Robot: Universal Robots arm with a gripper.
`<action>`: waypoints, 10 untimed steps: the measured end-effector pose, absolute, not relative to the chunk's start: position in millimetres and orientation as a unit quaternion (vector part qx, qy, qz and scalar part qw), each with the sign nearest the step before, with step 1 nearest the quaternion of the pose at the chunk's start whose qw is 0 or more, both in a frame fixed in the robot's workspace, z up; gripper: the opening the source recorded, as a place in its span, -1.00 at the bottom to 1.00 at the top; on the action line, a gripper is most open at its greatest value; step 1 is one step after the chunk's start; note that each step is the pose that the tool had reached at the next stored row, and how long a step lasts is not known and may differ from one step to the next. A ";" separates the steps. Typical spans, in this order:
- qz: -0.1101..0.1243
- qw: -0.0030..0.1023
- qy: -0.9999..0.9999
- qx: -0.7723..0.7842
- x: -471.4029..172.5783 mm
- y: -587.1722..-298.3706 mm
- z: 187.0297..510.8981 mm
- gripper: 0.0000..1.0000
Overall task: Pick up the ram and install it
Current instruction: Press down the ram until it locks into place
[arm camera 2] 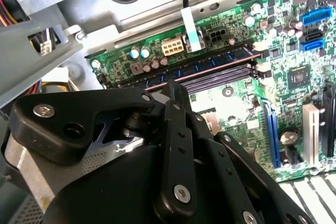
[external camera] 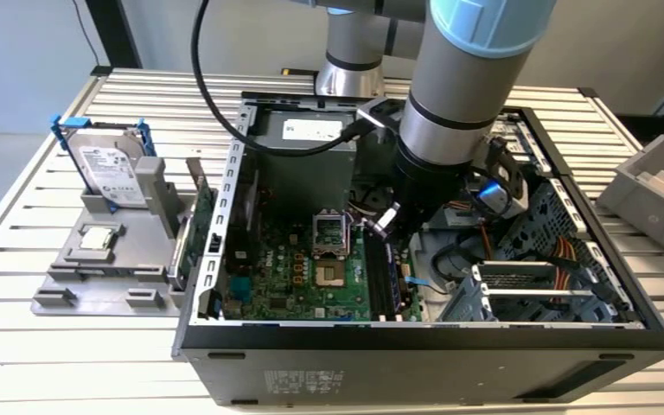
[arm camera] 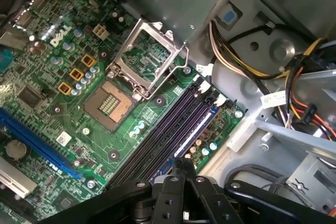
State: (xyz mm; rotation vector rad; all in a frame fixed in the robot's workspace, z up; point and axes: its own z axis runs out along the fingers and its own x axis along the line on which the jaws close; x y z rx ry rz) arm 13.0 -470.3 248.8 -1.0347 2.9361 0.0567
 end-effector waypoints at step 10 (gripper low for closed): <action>0.019 0.014 0.934 -0.357 13.0 -470.2 248.7 -1.00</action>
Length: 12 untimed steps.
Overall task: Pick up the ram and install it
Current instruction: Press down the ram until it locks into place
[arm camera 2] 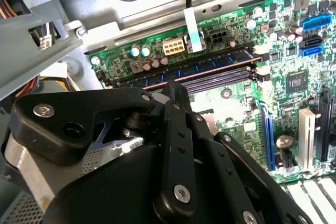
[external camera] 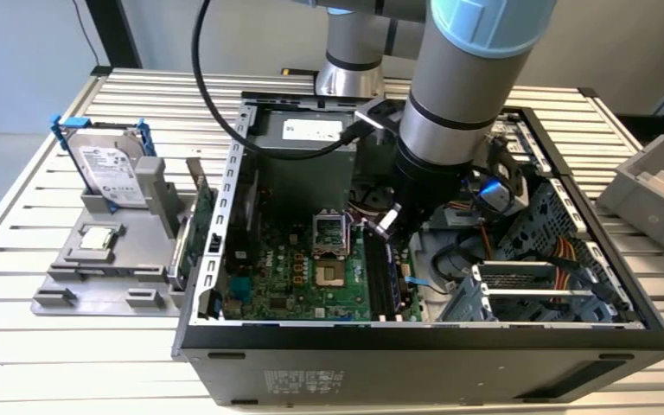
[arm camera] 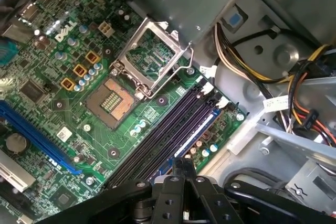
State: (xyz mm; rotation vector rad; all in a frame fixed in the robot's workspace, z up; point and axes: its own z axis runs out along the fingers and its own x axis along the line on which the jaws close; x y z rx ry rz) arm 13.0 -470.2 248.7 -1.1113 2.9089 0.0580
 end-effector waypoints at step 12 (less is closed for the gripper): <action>0.020 0.012 0.900 -0.435 13.0 -470.3 248.6 -1.00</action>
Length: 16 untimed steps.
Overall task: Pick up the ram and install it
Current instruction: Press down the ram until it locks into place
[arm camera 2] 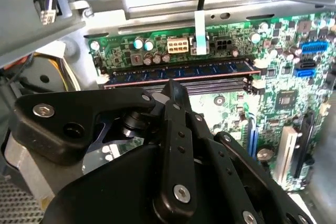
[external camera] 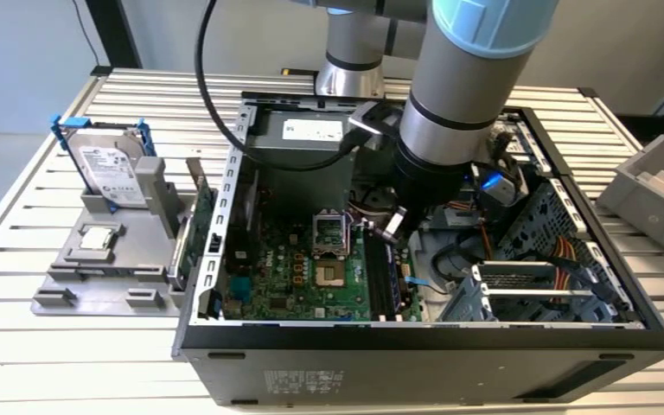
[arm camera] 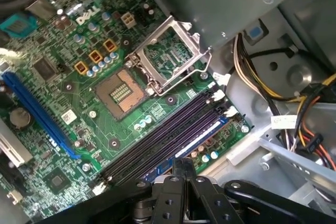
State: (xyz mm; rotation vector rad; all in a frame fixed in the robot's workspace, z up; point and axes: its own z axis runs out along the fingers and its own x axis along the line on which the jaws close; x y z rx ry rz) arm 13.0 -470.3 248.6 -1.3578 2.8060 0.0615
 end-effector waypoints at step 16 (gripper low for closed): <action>0.021 0.010 0.848 -0.529 13.5 -470.3 246.7 -1.00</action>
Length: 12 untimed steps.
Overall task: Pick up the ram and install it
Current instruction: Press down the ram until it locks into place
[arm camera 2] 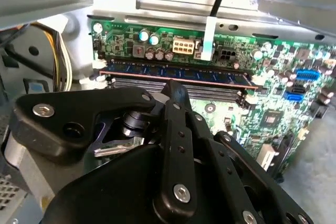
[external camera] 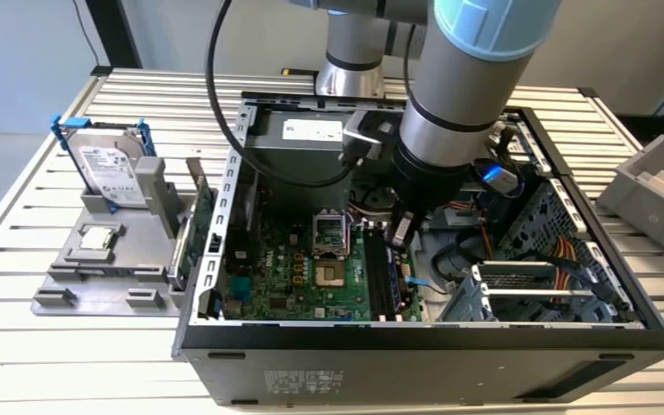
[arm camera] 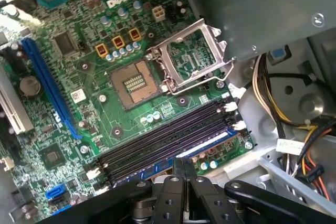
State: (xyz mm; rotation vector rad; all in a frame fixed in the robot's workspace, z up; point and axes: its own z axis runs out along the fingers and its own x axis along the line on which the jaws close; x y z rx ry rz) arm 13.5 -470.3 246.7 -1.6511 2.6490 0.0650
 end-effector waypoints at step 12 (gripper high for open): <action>0.022 0.008 0.799 -0.601 14.6 -470.3 245.9 -1.00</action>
